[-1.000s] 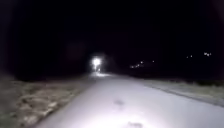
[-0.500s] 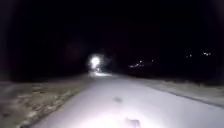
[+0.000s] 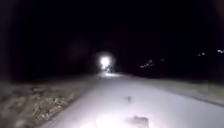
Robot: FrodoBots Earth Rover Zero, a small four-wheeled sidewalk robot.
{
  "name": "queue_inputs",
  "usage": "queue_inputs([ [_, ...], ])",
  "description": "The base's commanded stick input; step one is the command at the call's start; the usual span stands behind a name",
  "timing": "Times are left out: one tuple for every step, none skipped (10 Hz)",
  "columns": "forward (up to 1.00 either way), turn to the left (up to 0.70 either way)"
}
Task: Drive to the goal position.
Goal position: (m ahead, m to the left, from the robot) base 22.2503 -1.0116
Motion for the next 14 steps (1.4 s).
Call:
queue_inputs([
  [1.00,0.00],
  [1.00,0.00],
  [1.00,0.00],
  [1.00,0.00],
  [1.00,0.00],
  [1.00,0.00],
  [1.00,0.00],
  [1.00,0.00],
  [1.00,0.00],
  [1.00,0.00],
  [1.00,0.00],
  [1.00,0.00],
  [1.00,0.00],
  [1.00,0.00],
])
